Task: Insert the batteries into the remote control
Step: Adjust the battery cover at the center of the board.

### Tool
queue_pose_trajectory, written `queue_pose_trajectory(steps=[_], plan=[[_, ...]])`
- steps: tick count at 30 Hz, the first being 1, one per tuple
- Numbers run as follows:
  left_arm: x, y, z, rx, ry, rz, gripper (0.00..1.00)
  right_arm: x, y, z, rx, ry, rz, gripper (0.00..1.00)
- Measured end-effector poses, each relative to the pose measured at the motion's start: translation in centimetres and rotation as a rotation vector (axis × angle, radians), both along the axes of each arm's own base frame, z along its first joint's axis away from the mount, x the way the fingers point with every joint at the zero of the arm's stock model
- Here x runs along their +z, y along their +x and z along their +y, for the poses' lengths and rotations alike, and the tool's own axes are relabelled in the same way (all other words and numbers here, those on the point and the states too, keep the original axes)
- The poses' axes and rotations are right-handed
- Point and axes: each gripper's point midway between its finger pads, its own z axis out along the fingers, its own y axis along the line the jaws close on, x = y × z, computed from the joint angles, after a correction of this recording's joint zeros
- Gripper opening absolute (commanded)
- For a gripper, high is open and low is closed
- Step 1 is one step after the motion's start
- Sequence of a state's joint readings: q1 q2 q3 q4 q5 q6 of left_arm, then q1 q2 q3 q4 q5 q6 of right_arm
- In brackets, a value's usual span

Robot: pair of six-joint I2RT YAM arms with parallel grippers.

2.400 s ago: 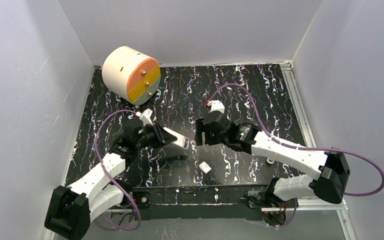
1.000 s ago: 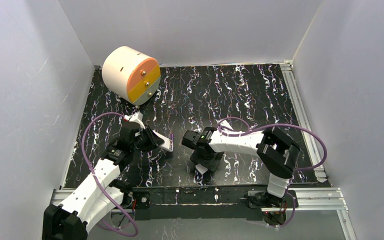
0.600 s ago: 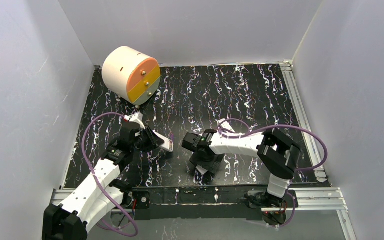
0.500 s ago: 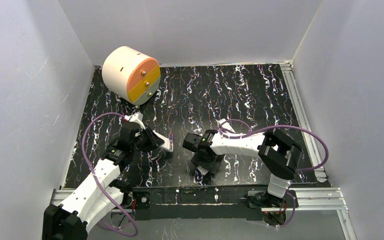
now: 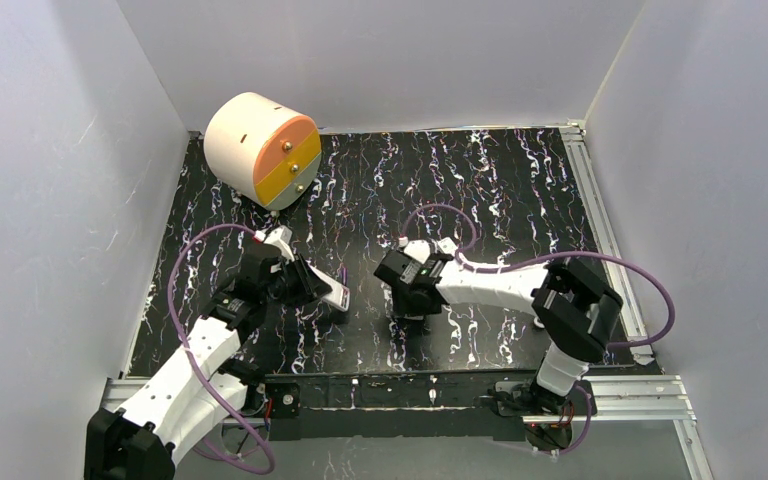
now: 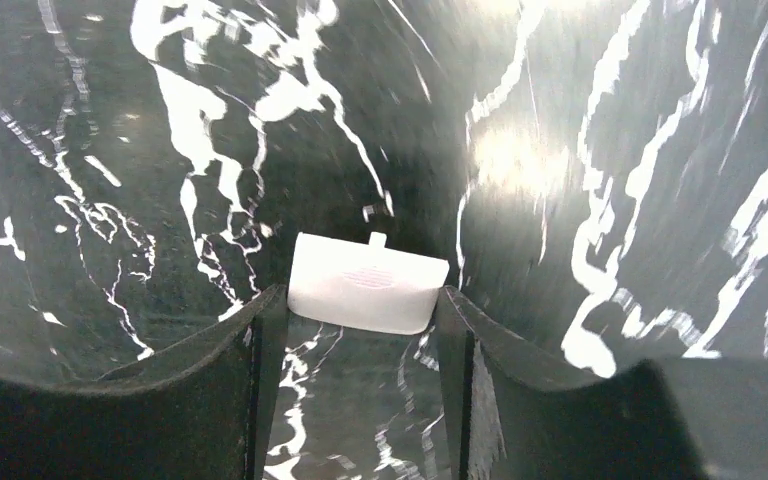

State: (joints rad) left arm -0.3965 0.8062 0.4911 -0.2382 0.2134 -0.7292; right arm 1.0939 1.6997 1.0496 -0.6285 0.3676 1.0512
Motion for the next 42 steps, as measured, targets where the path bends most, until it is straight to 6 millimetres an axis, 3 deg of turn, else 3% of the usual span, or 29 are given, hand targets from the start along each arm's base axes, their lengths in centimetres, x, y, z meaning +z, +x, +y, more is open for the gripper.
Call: queue_pose_trajectory(steps=[4, 10, 15, 20, 31, 42], plan=[[0.3, -0.3, 0.2, -0.019, 0.022, 0.007, 0.0, 0.8, 1.6, 0.6, 0.407, -0.018, -0.054, 0.57], [1.6, 0.1, 1.0, 0.002, 0.073, -0.014, 0.0, 0.3, 1.0, 1.9, 0.856, -0.05, -0.045, 0.6], [2.0, 0.3, 1.5, 0.02, 0.1, -0.018, 0.0, -0.1, 1.2, 2.2, 1.017, -0.083, -0.049, 0.8], [1.5, 0.1, 1.8, 0.015, 0.128, 0.01, 0.0, -0.1, 1.2, 2.1, 1.086, -0.096, -0.052, 0.9], [2.4, 0.3, 1.6, -0.051, 0.151, -0.02, 0.0, -0.3, 0.0, 2.1, 1.154, -0.051, -0.024, 0.83], [2.1, 0.0, 1.0, -0.085, 0.13, 0.005, 0.0, -0.4, 1.1, 1.6, 0.993, -0.054, -0.02, 0.84]])
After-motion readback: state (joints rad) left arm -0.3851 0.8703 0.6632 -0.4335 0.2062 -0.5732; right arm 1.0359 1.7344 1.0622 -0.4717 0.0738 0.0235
